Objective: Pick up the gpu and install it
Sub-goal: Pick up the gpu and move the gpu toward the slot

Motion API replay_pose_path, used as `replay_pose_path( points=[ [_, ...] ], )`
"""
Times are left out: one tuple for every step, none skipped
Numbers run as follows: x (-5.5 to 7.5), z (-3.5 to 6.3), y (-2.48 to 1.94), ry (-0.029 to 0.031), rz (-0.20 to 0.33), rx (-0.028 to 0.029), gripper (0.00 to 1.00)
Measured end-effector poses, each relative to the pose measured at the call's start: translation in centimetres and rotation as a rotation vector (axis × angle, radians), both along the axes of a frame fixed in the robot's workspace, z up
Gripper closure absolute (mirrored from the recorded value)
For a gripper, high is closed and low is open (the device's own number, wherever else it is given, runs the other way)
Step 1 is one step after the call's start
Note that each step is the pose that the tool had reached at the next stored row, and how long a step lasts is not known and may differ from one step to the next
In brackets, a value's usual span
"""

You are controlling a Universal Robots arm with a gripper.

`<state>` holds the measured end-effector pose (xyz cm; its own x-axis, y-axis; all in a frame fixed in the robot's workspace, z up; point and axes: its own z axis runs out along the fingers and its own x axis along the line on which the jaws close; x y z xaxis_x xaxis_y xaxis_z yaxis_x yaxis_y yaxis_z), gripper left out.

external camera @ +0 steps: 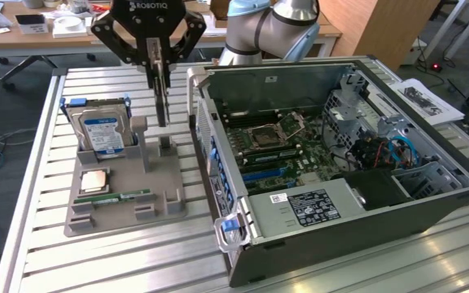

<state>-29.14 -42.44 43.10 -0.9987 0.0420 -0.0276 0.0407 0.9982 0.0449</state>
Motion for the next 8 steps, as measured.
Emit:
replay_pose_path(
  points=[
    [0.0, 0.22, 0.0, 0.0, 0.0, 0.0, 0.73],
    [0.0, 0.46, 0.0, 0.0, 0.0, -0.0001, 0.73],
    [0.0, 0.68, 0.0, -0.0001, 0.0, 0.0, 0.73],
    [0.0, 0.84, 0.0, -0.0001, 0.0, 0.0, 0.73],
    [0.0, 0.89, 0.0, -0.0001, 0.0, 0.0001, 0.73],
    [0.0, 0.89, 0.0, -0.0002, 0.0, 0.0001, 0.73],
    [0.0, 0.89, 0.0, -0.0001, 0.0, 0.0001, 0.73],
    [0.0, 0.9, 0.0, -0.0001, 0.0, 0.0, 0.73]
  ],
)
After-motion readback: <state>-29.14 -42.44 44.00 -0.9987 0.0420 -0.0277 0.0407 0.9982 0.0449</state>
